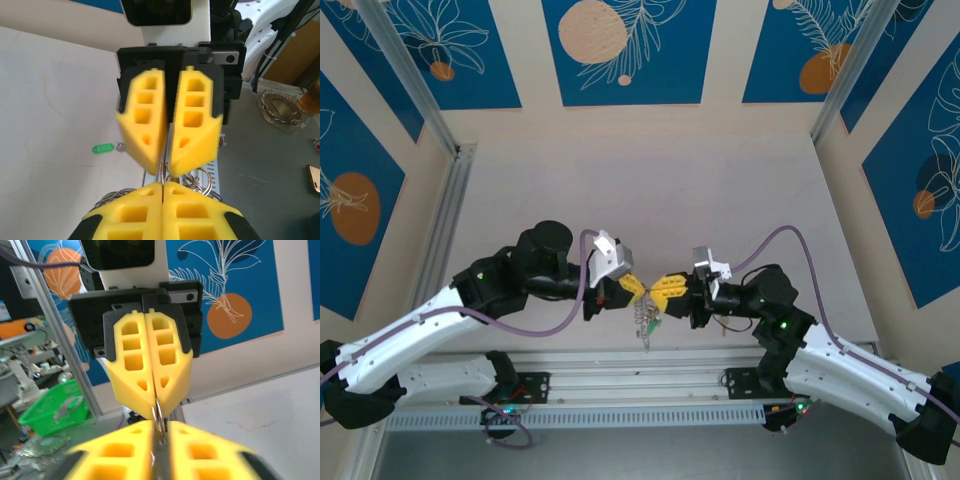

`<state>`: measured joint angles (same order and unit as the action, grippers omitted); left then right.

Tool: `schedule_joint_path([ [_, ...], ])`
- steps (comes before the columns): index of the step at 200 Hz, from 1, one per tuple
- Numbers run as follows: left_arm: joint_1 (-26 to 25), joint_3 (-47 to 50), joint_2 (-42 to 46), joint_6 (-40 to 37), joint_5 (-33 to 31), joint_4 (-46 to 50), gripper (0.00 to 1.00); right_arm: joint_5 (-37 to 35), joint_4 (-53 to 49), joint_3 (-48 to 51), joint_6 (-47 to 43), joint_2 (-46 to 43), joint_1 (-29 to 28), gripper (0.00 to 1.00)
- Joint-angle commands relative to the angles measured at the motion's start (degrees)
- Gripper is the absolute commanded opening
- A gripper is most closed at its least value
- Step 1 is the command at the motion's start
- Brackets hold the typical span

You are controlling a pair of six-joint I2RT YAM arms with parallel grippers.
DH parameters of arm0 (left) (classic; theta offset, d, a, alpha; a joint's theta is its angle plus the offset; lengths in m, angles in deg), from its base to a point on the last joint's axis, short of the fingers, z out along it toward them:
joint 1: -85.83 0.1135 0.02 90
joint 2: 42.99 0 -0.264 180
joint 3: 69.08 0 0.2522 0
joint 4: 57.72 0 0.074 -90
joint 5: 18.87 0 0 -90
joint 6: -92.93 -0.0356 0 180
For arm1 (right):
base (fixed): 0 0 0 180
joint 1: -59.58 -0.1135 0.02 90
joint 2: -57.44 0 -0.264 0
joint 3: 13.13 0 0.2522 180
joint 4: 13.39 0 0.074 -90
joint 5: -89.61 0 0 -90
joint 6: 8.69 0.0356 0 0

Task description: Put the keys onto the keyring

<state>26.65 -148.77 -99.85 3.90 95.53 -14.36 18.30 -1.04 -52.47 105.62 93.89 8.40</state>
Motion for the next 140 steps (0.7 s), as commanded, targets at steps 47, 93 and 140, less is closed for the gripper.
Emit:
schedule_joint_path([
  [47, -0.2, -2.0, 0.6, -3.2, -8.0, 5.2, 0.0, -10.0, -13.9, -3.6, -1.8, -2.7, -0.4, 0.65],
  [93, 0.0, 2.3, 3.0, -3.9, -9.2, 3.2, 0.0, -35.0, -50.2, -14.3, 3.2, -3.4, 1.0, 0.72],
  [140, 1.3, 10.7, 8.7, -2.7, -6.8, -1.7, 0.0, -40.0, -75.9, -19.0, 19.8, 4.3, 6.1, 0.69],
])
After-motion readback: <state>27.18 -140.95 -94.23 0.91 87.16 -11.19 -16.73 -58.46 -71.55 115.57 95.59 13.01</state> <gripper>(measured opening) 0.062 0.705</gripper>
